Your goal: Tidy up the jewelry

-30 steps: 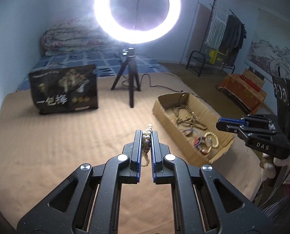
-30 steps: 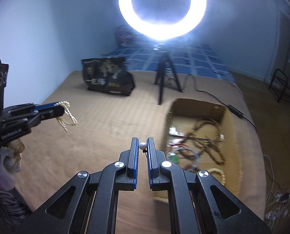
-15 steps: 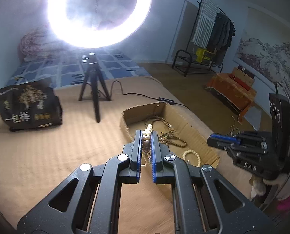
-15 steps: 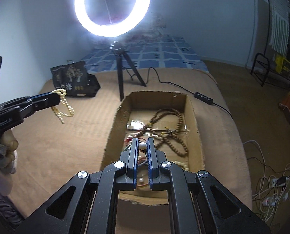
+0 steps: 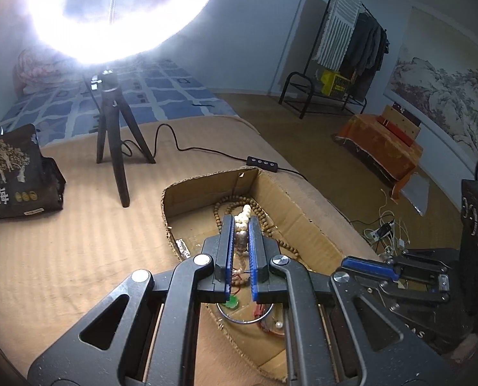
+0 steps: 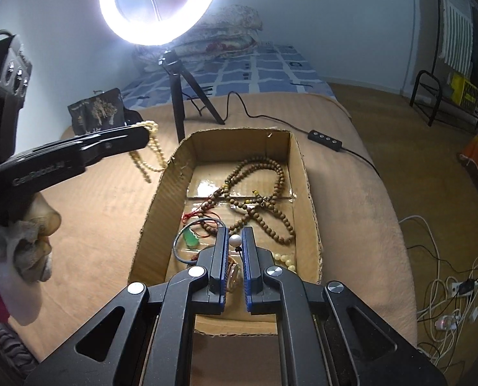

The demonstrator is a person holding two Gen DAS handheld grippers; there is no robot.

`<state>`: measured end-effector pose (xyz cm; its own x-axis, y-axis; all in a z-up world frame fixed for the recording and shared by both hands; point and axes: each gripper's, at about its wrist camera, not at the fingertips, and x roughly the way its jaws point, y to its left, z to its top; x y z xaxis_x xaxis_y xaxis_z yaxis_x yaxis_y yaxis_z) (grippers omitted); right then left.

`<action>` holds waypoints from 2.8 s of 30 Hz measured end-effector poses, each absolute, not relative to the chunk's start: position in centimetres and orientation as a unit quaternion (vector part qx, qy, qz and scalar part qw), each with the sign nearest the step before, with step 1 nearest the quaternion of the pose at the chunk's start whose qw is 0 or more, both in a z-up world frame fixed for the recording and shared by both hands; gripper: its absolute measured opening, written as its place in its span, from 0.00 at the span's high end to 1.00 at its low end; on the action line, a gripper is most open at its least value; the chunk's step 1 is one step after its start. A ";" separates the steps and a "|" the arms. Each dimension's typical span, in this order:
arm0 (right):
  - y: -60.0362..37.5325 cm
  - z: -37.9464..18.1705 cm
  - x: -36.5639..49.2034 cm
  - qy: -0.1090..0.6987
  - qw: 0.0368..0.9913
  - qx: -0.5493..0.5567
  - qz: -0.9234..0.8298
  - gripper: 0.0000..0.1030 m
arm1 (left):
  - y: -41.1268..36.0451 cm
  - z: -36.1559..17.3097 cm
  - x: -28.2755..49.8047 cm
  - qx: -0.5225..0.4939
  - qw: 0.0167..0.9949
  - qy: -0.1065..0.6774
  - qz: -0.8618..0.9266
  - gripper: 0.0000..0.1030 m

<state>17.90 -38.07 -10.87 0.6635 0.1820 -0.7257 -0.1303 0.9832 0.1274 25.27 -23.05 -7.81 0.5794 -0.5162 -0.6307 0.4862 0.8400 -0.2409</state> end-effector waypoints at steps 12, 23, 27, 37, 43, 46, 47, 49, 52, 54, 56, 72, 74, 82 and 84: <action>-38.0 -11.3 18.3 0.411 0.908 0.031 0.081 0.90 | -23.5 -8.0 25.8 -0.018 0.894 0.367 -0.259 0.66; -37.7 -11.1 18.0 0.402 0.914 0.023 0.049 0.33 | -22.8 -6.9 25.3 -0.019 0.905 0.349 -0.243 0.36; -37.6 -10.9 17.9 0.404 0.914 0.015 0.036 0.32 | -22.5 -6.6 25.1 -0.019 0.907 0.346 -0.238 0.30; -37.2 -10.2 17.2 0.401 0.916 0.002 0.009 0.31 | -21.5 -5.4 23.9 -0.018 0.913 0.333 -0.235 0.29; -37.0 -8.7 16.3 0.385 0.923 -0.002 -0.004 0.31 | -20.3 -4.0 22.5 -0.022 0.918 0.322 -0.232 0.29; -36.6 -7.8 15.8 0.376 0.926 -0.007 -0.012 0.31 | -19.9 -3.2 21.5 -0.018 0.921 0.312 -0.233 0.29; -36.5 -7.6 15.5 0.372 0.928 -0.010 -0.014 0.31 | -19.7 -3.0 21.2 -0.018 0.922 0.310 -0.233 0.29; -36.1 -6.9 14.9 0.363 0.932 -0.020 -0.018 0.31 | -19.2 -2.4 20.5 -0.020 0.924 0.304 -0.233 0.29; -35.5 -5.9 14.0 0.349 0.936 -0.033 -0.025 0.31 | -18.3 -1.6 19.6 -0.027 0.927 0.297 -0.230 0.29; -35.2 -5.3 13.1 0.340 0.939 -0.035 -0.028 0.31 | -17.6 -1.0 18.8 -0.033 0.928 0.291 -0.229 0.29; -34.9 -4.7 12.4 0.334 0.941 -0.035 -0.030 0.31 | -17.0 -0.3 17.9 -0.034 0.931 0.284 -0.228 0.29; -33.7 -1.9 6.6 0.278 0.959 -0.016 -0.057 0.21 | -14.1 2.2 10.8 -0.012 0.944 0.243 -0.223 0.06; -33.6 -1.9 6.2 0.273 0.960 -0.015 -0.061 0.21 | -13.9 1.9 10.2 -0.006 0.942 0.248 -0.225 0.06; -33.6 -1.9 5.4 0.260 0.963 -0.006 -0.066 0.21 | -13.8 0.7 8.5 0.027 0.936 0.266 -0.230 0.06; -33.6 -1.8 5.5 0.256 0.964 -0.005 -0.069 0.21 | -14.1 0.6 8.0 0.040 0.936 0.266 -0.229 0.06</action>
